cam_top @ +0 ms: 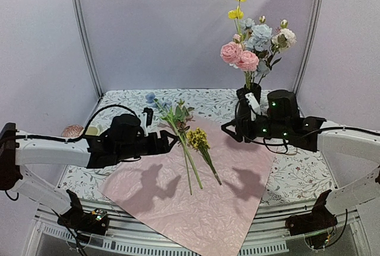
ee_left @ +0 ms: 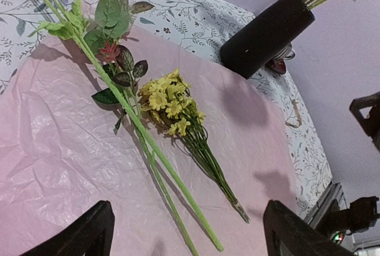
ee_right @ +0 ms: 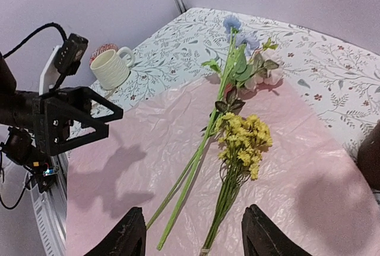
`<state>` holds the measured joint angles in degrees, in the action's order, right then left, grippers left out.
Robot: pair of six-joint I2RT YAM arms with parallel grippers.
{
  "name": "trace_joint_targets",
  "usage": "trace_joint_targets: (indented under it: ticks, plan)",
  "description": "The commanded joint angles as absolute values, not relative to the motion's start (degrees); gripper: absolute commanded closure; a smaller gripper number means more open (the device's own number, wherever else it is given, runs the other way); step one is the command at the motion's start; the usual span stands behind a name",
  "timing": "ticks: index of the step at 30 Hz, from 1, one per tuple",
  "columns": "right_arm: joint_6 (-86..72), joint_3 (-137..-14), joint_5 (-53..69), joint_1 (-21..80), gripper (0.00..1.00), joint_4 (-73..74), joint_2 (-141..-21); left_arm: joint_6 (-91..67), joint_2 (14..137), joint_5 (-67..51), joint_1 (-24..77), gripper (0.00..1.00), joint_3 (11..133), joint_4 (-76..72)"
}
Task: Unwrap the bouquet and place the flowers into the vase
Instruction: Pick up the fake flower from the flattened wrapping paper.
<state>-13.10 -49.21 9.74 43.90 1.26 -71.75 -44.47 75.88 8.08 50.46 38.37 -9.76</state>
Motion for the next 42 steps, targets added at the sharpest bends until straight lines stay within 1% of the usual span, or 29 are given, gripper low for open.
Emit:
trace_joint_targets:
  ticks: [1,10,16,21,24,26,31,38,42]
  plan:
    - [-17.1,-47.5,13.5,46.3,0.43,-2.3,-76.2,-45.3,74.5,9.0,49.6,0.11,37.0,-10.9]
    - [-20.6,-50.6,16.4,51.1,0.43,-5.9,-88.6,-45.8,75.9,8.8,47.7,0.11,35.5,-12.7]
    - [-21.2,-52.5,16.9,51.6,0.43,-6.4,-92.1,-47.5,80.4,7.1,45.7,0.15,36.5,-15.4]
    - [-20.8,-52.4,15.2,51.6,0.43,-6.2,-91.4,-50.8,86.9,5.1,43.6,0.27,38.8,-17.3]
    - [-20.7,-52.2,14.3,51.7,0.43,-6.1,-90.9,-52.4,91.0,2.5,42.4,0.4,40.2,-20.0]
    - [-20.6,-52.2,13.8,51.7,0.42,-5.9,-90.7,-53.4,93.7,0.6,41.7,0.44,41.5,-21.1]
    - [-20.4,-50.7,10.7,51.6,0.41,-6.5,-88.9,-53.6,99.4,-2.3,40.8,0.45,44.9,-22.1]
    - [-20.7,-47.2,5.0,51.6,0.4,-7.5,-83.9,-54.3,103.4,-1.5,40.1,0.45,47.7,-22.5]
    - [-21.2,-45.2,3.2,51.6,0.4,-7.5,-81.2,-55.5,105.7,-2.6,39.1,0.51,49.7,-22.7]
